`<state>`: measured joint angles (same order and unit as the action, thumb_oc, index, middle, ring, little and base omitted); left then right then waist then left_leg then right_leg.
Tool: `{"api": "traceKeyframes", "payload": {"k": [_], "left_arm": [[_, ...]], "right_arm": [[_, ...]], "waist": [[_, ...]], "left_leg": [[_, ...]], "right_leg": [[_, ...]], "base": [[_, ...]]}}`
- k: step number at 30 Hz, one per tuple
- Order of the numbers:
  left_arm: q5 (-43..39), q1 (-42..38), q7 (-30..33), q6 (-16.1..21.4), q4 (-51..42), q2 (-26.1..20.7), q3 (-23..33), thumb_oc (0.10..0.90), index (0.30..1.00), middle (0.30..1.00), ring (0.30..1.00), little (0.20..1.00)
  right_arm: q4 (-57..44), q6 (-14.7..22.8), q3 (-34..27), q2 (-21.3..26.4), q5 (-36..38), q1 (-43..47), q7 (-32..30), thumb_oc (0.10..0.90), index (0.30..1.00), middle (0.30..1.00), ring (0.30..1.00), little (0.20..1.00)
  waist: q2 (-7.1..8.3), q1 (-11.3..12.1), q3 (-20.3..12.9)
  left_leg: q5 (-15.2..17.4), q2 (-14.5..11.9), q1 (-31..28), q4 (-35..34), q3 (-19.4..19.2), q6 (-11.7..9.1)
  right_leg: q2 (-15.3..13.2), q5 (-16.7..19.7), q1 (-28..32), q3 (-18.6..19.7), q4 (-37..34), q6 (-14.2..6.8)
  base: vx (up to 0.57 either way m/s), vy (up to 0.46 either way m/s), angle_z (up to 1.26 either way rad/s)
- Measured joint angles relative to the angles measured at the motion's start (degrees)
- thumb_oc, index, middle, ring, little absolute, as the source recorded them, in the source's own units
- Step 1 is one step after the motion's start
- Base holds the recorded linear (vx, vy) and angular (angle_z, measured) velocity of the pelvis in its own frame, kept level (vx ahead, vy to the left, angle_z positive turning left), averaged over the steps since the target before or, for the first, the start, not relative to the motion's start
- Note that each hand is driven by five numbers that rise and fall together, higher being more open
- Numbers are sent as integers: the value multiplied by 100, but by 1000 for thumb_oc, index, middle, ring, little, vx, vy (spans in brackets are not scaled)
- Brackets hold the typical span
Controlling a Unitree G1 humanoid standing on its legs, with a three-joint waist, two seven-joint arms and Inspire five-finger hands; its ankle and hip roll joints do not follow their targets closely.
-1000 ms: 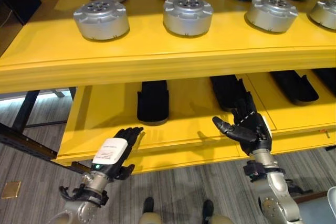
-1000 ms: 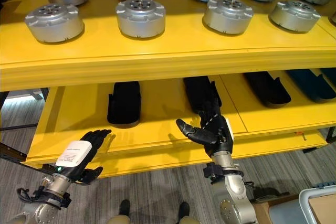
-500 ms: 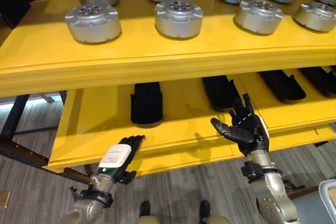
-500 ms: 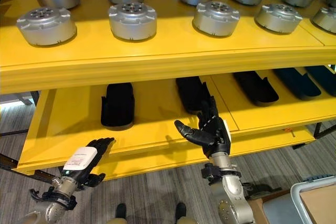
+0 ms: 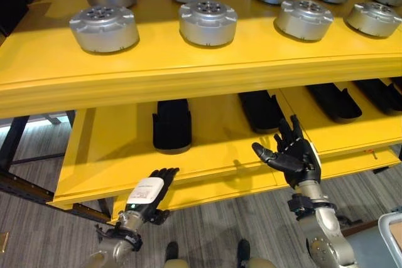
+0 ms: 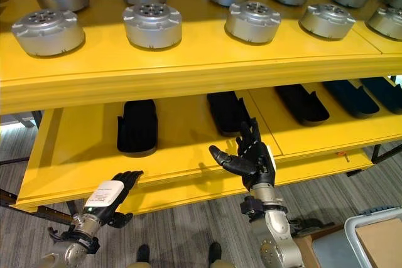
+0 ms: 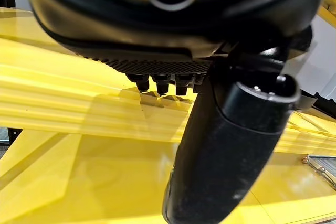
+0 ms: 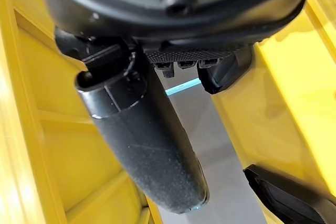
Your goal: Move parts from the plastic box to the shelf.
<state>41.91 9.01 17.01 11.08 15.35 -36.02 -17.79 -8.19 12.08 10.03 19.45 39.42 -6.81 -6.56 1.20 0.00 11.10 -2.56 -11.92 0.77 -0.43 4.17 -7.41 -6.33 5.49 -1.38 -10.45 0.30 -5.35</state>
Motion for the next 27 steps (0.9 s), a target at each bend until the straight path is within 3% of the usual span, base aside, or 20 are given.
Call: {"api": "traceKeyframes", "payload": {"k": [5, 16, 27], "left_arm": [[-81, -157, 148, -108, 310, 405, 37, 900, 1000, 1000, 1000, 1000], [-116, -275, 259, -239, 575, 406, 8, 900, 1000, 1000, 1000, 1000], [-114, -461, 298, -363, 816, 546, -11, 900, 1000, 1000, 1000, 1000]], "right_arm": [[0, 8, 1, 0, 0, -70, -3, 900, 1000, 1000, 1000, 1000], [2, 16, 3, 1, 3, -253, -10, 900, 1000, 1000, 1000, 1000], [2, 18, 11, 1, 3, -403, -15, 900, 1000, 1000, 1000, 1000]], "waist": [[12, -3, -75], [31, -146, -126], [44, -147, -224]], "left_leg": [[0, -1, -10, -6, -33, 0], [-24, -6, -94, -82, -105, 32], [-25, -5, -138, -128, -229, 31]], "right_leg": [[-1, 12, -1, 26, -19, 4], [0, 15, 5, 89, -35, 11], [12, 84, 2, 186, -144, 17]], "base": [[5, 1, -1], [3, 1, -2], [3, 3, -4]]}}
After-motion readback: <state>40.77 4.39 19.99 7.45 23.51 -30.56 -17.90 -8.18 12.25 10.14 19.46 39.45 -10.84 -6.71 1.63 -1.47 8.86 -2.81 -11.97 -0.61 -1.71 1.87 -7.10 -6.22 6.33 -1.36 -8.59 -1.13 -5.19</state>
